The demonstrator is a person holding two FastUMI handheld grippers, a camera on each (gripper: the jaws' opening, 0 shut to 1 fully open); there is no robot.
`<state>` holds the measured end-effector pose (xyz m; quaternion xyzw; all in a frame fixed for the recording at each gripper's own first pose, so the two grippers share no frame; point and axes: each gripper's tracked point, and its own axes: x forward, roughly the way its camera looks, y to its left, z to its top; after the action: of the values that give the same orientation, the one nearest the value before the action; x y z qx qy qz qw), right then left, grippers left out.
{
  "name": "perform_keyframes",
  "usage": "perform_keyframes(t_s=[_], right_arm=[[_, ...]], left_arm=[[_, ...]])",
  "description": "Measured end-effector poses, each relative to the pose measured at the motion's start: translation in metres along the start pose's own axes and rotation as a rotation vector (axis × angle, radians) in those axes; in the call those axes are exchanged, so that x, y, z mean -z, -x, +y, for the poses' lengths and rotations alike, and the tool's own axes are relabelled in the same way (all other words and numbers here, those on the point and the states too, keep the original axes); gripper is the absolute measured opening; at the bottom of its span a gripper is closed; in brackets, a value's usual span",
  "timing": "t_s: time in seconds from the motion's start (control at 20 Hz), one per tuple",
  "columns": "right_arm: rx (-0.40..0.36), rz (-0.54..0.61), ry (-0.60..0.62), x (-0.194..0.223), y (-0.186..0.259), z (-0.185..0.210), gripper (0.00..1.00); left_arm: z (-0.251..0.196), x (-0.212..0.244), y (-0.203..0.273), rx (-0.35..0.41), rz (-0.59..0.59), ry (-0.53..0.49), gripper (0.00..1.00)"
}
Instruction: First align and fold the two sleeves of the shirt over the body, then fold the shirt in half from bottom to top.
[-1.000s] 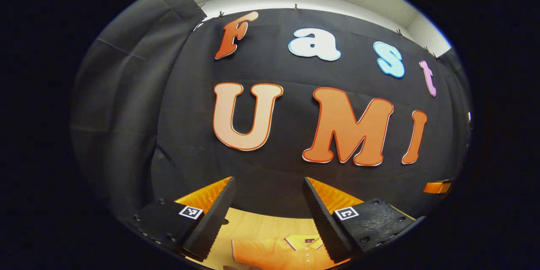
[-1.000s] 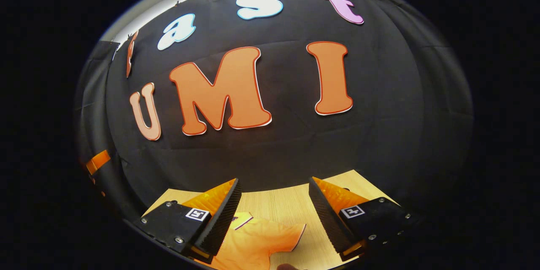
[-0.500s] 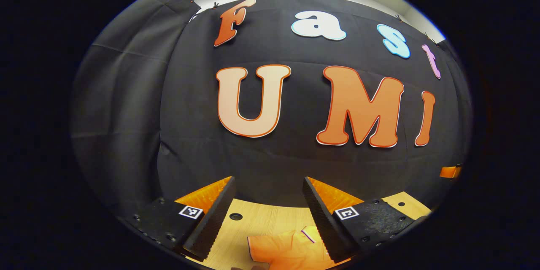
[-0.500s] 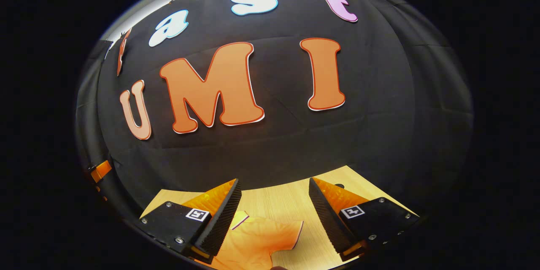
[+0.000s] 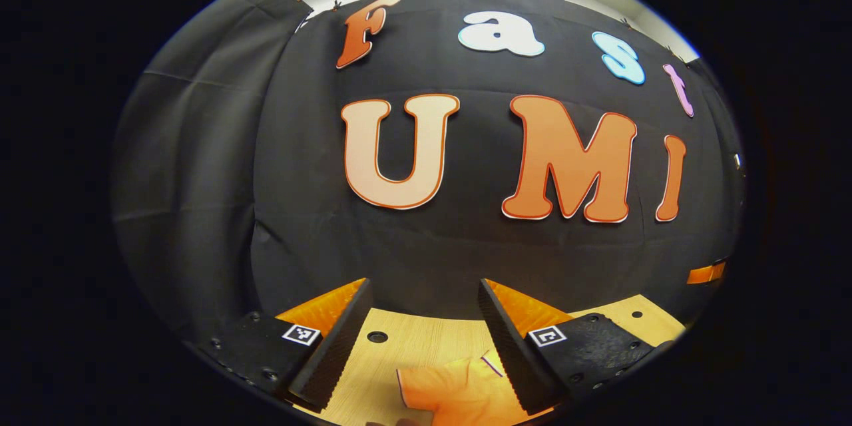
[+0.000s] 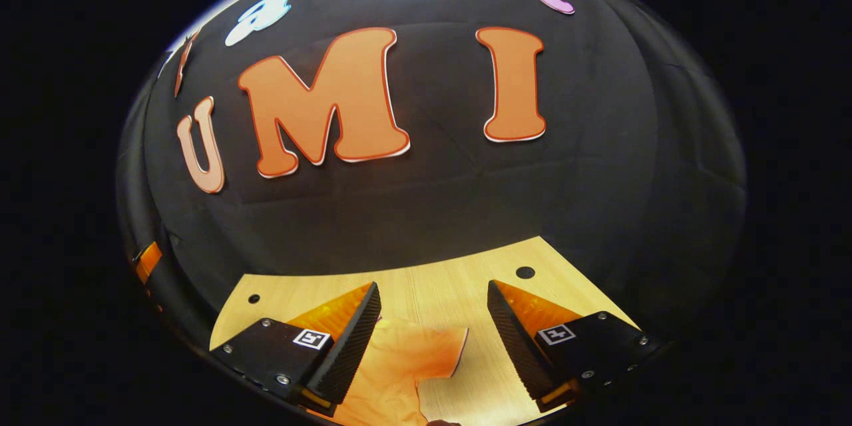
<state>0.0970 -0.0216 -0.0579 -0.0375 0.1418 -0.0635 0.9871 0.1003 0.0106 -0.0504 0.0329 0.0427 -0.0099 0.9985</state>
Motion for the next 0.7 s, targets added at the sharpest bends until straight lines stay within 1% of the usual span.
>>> perform_keyframes(t_s=[0.05,0.15,0.25,0.4,0.5,0.65,0.7], right_arm=[[-0.014,0.039,-0.002,0.006,-0.006,0.003,0.98],[-0.016,0.122,0.022,0.021,-0.020,0.000,0.98],[-0.001,0.226,0.050,0.040,-0.033,-0.006,0.98],[0.005,0.403,0.055,0.078,-0.057,-0.011,0.98],[0.018,0.487,0.073,0.099,-0.069,-0.018,0.98],[0.031,0.610,0.063,0.132,-0.092,-0.023,0.99],[0.053,0.651,0.060,0.142,-0.097,-0.028,0.99]], left_arm=[[0.002,0.004,0.000,0.001,0.005,-0.001,0.98],[0.007,0.009,0.001,-0.005,0.014,-0.006,0.98],[0.010,0.015,0.001,-0.002,0.031,0.000,0.97],[0.018,0.024,0.002,-0.007,0.051,0.009,0.98],[0.027,0.033,0.000,-0.023,0.066,0.007,0.98],[0.039,0.039,0.002,-0.039,0.080,0.019,0.98],[0.044,0.042,0.001,-0.048,0.085,0.018,0.98]])
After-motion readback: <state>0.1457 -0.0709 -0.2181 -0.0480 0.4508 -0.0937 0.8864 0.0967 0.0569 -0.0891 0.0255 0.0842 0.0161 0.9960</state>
